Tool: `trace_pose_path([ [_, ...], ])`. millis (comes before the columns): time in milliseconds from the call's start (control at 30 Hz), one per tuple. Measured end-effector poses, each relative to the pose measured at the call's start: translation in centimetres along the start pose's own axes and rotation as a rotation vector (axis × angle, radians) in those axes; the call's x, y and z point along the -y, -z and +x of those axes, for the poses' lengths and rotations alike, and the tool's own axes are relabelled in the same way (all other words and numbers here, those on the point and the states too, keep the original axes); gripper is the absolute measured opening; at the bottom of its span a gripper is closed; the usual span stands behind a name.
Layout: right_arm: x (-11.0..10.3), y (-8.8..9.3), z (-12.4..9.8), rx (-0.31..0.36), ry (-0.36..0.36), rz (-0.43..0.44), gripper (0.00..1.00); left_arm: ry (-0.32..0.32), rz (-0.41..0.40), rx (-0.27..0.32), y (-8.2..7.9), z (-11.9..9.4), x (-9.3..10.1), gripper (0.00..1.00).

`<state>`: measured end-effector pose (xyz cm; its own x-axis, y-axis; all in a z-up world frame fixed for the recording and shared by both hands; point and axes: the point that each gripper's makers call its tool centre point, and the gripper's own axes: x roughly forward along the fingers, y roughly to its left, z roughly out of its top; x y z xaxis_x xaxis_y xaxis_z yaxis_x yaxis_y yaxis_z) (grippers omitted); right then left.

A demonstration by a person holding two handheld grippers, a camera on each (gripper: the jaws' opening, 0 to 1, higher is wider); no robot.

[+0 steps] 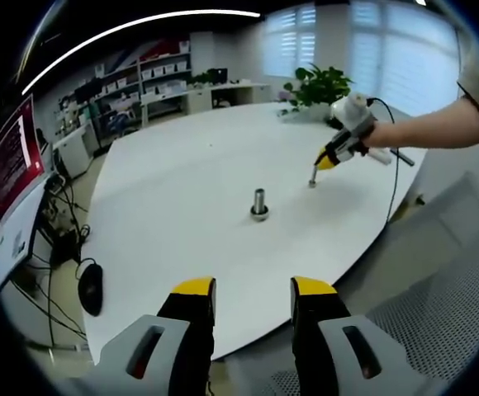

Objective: Place the washer onto the threaded stud by aligning its center hole with the stud, sliding it down to the base, and recovering from edge contact or off-axis alignment until the washer reaches the visible bottom stop.

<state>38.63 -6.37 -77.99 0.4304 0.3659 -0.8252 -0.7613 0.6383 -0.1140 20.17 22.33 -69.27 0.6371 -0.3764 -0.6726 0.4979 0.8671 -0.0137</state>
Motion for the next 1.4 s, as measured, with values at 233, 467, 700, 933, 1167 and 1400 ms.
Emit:
trace_pose_path([
  [233,0.27,-0.33,0.21,-0.001,0.001,0.0,0.14,-0.005,-0.003,0.001,-0.03,-0.06,-0.06,0.34],
  [467,0.08,-0.28,0.15,-0.06,0.003,-0.049,0.14,-0.005,0.0,-0.002,0.05,-0.01,-0.08,0.34],
  [700,0.23,-0.32,0.35,-0.101,-0.018,-0.067,0.14,-0.004,0.001,-0.002,0.04,-0.02,-0.05,0.34],
  [933,0.11,0.01,0.31,-0.147,-0.037,-0.094,0.14,-0.002,0.001,-0.003,0.05,0.0,-0.04,0.34],
  [1167,0.2,-0.18,0.29,-0.176,-0.048,-0.116,0.14,0.001,0.002,-0.006,0.09,0.05,0.01,0.34],
  [1400,0.47,0.46,0.78,-0.21,-0.066,-0.107,0.14,0.006,0.003,-0.009,0.12,0.07,0.11,0.34],
])
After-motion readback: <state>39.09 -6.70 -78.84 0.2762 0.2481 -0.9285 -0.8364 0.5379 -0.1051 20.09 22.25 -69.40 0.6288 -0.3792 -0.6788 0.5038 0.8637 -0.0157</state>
